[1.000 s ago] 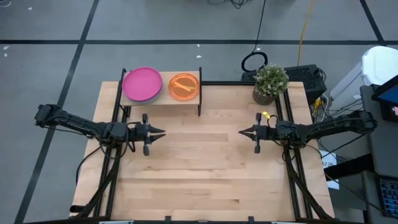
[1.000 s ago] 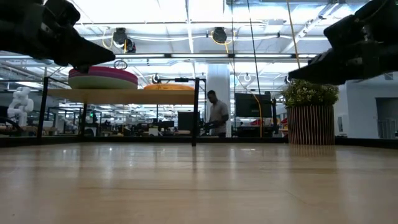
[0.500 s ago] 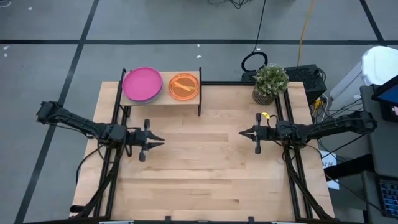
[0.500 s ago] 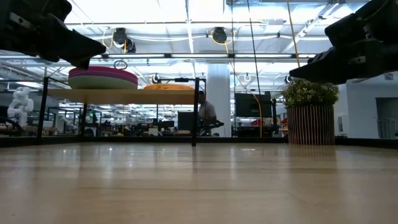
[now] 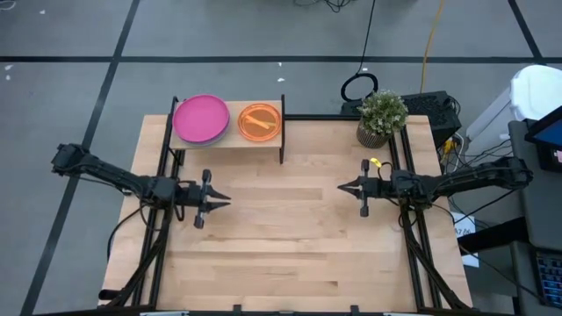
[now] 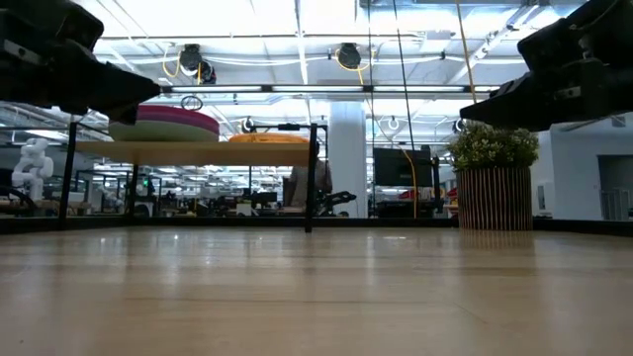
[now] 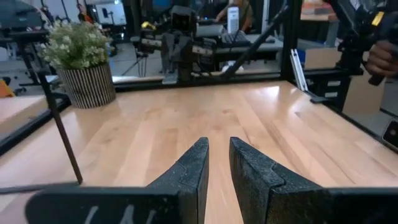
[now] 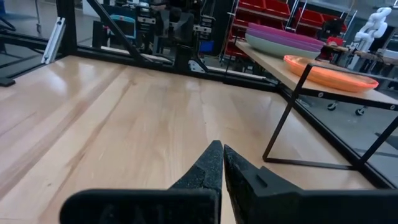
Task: Place and stack plates onto a shelf
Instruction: Return to Home Position
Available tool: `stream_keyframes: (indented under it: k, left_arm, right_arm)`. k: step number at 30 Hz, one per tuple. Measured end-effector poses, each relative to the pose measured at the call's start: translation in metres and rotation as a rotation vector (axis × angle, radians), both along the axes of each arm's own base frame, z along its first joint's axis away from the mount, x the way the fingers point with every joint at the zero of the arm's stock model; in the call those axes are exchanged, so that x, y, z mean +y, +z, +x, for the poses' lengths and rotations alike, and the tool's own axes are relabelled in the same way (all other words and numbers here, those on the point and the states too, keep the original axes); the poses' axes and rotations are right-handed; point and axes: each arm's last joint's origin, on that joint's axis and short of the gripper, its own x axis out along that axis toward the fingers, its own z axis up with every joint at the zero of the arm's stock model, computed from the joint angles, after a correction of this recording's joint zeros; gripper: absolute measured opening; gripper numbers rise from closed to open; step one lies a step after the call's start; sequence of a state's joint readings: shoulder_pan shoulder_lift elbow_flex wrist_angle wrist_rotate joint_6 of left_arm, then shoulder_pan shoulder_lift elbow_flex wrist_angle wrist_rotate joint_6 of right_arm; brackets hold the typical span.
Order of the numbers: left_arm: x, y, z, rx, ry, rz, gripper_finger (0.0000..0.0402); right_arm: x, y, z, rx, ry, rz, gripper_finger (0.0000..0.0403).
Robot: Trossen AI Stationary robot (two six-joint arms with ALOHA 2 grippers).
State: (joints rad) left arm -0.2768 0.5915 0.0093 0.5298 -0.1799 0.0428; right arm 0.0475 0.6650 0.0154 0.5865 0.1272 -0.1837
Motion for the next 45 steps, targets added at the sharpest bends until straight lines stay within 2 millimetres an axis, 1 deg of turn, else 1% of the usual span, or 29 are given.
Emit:
stream_keyframes:
  k: [6,9,16,22,27,32,39,45]
  left_arm:
    - [0.0,0.01,-0.006,-0.088,-0.056,0.006,0.0069]
    - [0.002,0.01,-0.011,-0.082,-0.055,0.008,0.0069]
    - [0.006,0.016,-0.023,-0.137,-0.032,0.019,0.0069]
    - [0.01,0.012,-0.031,-0.11,0.037,0.03,0.0069]
    - [0.012,0.012,-0.036,-0.128,0.063,0.053,0.0069]
    - [0.015,0.011,-0.036,-0.114,0.132,0.066,0.0069]
    - [0.02,0.012,-0.036,-0.122,0.185,0.085,0.0069]
    - [0.023,0.012,-0.035,-0.126,0.155,0.074,0.0069]
  right_arm:
    - [0.0,0.002,-0.001,-0.014,0.001,-0.011,0.0]
    - [0.0,0.002,-0.001,-0.012,0.001,-0.008,0.0]
    - [0.0,-0.003,-0.002,0.04,-0.002,0.021,0.0]
    - [0.0,-0.005,-0.002,0.054,-0.004,0.051,0.0]
    - [0.001,-0.005,-0.002,0.055,0.045,0.07,0.0]
    - [0.001,-0.007,-0.002,0.073,0.045,0.07,0.0]
    - [0.001,-0.006,-0.003,0.072,0.045,0.069,0.0]
    - [0.001,-0.006,-0.003,0.063,0.045,0.058,0.0]
